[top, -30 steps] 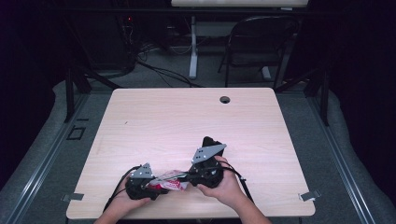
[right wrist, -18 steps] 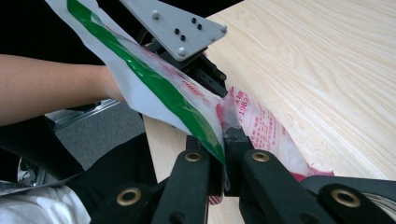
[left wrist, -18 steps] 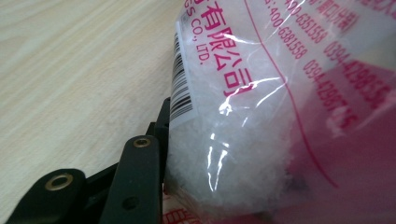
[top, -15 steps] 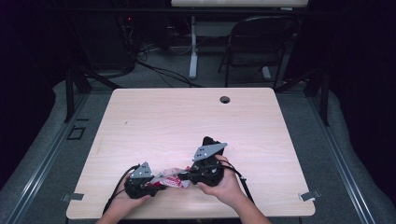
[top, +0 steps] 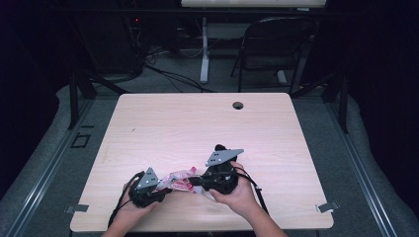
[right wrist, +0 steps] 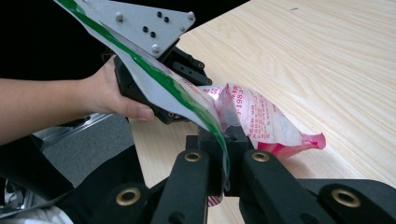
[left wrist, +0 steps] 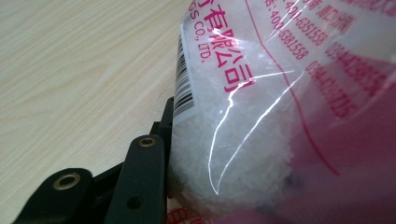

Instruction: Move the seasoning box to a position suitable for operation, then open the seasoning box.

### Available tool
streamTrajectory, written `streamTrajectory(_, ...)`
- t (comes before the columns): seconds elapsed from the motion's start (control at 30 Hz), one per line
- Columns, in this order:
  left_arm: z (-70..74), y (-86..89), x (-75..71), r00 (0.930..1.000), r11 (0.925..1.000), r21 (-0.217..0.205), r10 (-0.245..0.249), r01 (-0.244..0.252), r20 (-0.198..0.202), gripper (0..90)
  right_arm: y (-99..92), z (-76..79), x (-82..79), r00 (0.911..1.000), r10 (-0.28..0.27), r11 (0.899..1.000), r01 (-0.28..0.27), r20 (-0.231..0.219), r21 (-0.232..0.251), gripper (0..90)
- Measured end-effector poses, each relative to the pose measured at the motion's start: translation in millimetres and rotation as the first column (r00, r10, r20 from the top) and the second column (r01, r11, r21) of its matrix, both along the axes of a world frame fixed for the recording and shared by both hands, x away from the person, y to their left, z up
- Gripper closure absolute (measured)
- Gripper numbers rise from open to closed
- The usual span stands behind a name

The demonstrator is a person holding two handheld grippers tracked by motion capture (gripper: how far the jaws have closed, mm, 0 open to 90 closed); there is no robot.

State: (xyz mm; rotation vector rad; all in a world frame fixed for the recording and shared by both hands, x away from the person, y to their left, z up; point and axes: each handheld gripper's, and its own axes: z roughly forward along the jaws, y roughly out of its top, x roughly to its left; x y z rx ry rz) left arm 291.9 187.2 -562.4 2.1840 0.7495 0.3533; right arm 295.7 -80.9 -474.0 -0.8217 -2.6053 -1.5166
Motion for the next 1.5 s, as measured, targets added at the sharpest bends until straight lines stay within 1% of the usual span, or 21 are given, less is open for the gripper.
streamTrajectory(0.13,0.3,-1.3,-0.2,0.9999,0.9997,0.016,0.016,-0.016,0.004,66.1,-0.7,-0.1,1.4,0.9998,-0.014,1.000,0.014,-0.015,-0.010,89.9)
streamTrajectory(0.17,0.0,-1.9,-0.3,0.9996,0.9996,0.017,0.024,-0.024,0.011,66.1,-0.9,-0.3,2.1,0.9997,-0.018,1.000,0.018,-0.017,-0.013,89.9)
streamTrajectory(0.2,0.8,-2.0,-0.2,0.9996,0.9993,0.027,0.027,-0.027,0.008,66.2,-0.9,-0.7,2.5,0.9996,-0.022,1.000,0.021,-0.016,-0.014,89.9)
streamTrajectory(0.27,1.0,-2.9,0.2,0.9992,0.9990,0.027,0.036,-0.037,0.013,66.3,-0.8,-1.1,2.7,0.9996,-0.027,0.999,0.027,-0.011,-0.020,89.7)
streamTrajectory(0.33,2.2,-3.9,0.4,0.9989,0.9985,0.034,0.043,-0.043,0.017,66.4,-1.6,-1.4,3.6,0.9993,-0.034,0.999,0.033,-0.018,-0.015,89.5)
streamTrajectory(0.37,2.4,-5.2,0.4,0.9986,0.9984,0.029,0.048,-0.048,0.022,66.4,-2.1,-1.6,3.8,0.9990,-0.041,0.999,0.041,-0.017,-0.006,89.1)
streamTrajectory(0.47,3.5,-6.4,0.2,0.9987,0.9985,0.028,0.046,-0.046,0.021,66.6,-5.4,-0.1,4.3,0.9989,-0.042,0.999,0.042,-0.022,-0.007,86.7)
streamTrajectory(0.53,4.0,-7.4,-0.1,0.9984,0.9984,0.027,0.049,-0.050,0.027,66.8,-6.6,0.5,4.2,0.9985,-0.048,0.999,0.048,-0.026,0.006,85.3)
streamTrajectory(0.6,4.2,-7.9,-0.5,0.9981,0.9981,0.028,0.053,-0.054,0.030,66.9,-7.6,1.2,4.0,0.9981,-0.053,0.999,0.054,-0.032,0.006,84.4)
streamTrajectory(0.73,4.8,-8.3,-1.1,0.9974,0.9971,0.042,0.061,-0.063,0.036,67.0,-7.9,1.4,3.9,0.9979,-0.058,0.998,0.058,-0.028,-0.003,83.2)
streamTrajectory(0.87,4.7,-8.4,-1.2,0.9970,0.9969,0.041,0.065,-0.067,0.043,67.2,-9.4,2.6,4.6,0.9980,-0.057,0.998,0.057,-0.027,-0.008,80.2)
streamTrajectory(0.93,5.1,-8.7,-1.4,0.9970,0.9968,0.046,0.063,-0.065,0.046,67.3,-9.7,3.5,3.9,0.9975,-0.069,0.998,0.069,-0.015,-0.007,77.4)
streamTrajectory(1.0,5.3,-9.0,-1.5,0.9965,0.9967,0.048,0.064,-0.066,0.053,67.4,-10.6,5.6,3.6,0.9977,-0.068,0.998,0.068,0.003,-0.009,72.2)
streamTrajectory(1.03,6.0,-8.6,-1.6,0.9967,0.9966,0.051,0.063,-0.065,0.052,67.4,-10.9,6.8,2.7,0.9970,-0.078,0.997,0.078,0.005,-0.005,71.8)
streamTrajectory(1.17,7.6,-7.1,-1.4,0.9952,0.9954,0.054,0.076,-0.080,0.061,67.5,-14.1,11.9,1.3,0.9958,-0.086,0.996,0.086,0.033,-0.009,68.0)
streamTrajectory(1.23,9.0,-6.5,-1.5,0.9939,0.9947,0.051,0.085,-0.089,0.070,67.6,-16.2,14.3,0.6,0.9956,-0.088,0.996,0.088,0.031,-0.003,69.6)
streamTrajectory(1.3,11.5,-6.5,-1.6,0.9921,0.9934,0.059,0.093,-0.098,0.085,67.6,-18.3,16.6,0.4,0.9964,-0.080,0.997,0.080,0.027,0.005,74.4)
streamTrajectory(1.37,14.8,-7.6,-1.9,0.9897,0.9922,0.067,0.097,-0.105,0.105,67.6,-19.8,19.2,-0.3,0.9958,-0.086,0.996,0.086,0.031,0.001,79.7)
streamTrajectory(1.5,23.4,-9.6,-0.6,0.9842,0.9900,0.080,0.104,-0.116,0.143,67.7,-22.8,23.2,-1.4,0.9950,-0.094,0.996,0.094,0.036,0.001,87.5)
